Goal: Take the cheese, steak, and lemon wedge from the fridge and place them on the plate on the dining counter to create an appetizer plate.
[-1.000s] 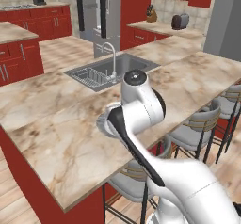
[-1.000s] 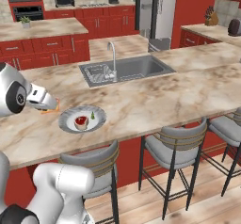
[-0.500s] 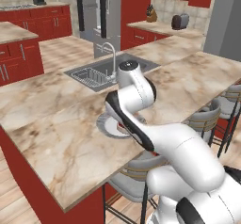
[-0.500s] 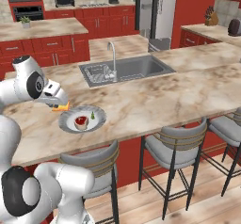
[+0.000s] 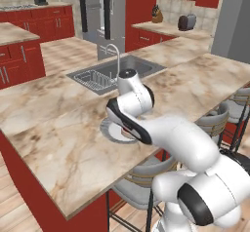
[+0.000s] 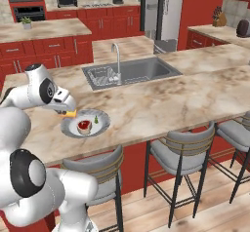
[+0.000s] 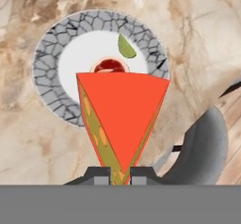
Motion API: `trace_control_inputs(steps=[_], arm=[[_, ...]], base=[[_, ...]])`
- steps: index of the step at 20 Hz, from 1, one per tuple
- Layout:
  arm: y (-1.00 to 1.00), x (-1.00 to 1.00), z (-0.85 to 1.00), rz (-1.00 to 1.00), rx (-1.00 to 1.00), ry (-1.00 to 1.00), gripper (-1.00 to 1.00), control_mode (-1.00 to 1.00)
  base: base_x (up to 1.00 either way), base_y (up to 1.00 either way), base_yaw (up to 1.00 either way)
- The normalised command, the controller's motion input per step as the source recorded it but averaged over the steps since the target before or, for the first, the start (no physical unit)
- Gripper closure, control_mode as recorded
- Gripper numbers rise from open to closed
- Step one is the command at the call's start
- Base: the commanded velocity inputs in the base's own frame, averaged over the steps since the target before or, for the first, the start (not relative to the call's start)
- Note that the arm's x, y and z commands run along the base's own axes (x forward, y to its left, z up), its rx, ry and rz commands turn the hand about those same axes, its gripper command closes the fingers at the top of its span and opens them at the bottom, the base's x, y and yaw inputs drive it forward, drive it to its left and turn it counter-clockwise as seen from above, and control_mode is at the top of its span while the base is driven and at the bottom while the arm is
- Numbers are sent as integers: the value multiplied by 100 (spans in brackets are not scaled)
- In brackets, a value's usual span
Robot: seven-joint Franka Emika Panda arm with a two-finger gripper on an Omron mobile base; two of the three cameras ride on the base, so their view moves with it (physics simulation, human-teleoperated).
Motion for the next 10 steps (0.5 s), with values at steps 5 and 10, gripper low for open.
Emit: trace_control_inputs(steps=[5,10], arm=[[0,38,-36,0,0,0,100,-100],[10,35,-27,0,0,0,100,-100]], base=[[0,0,0],[0,0,0]])
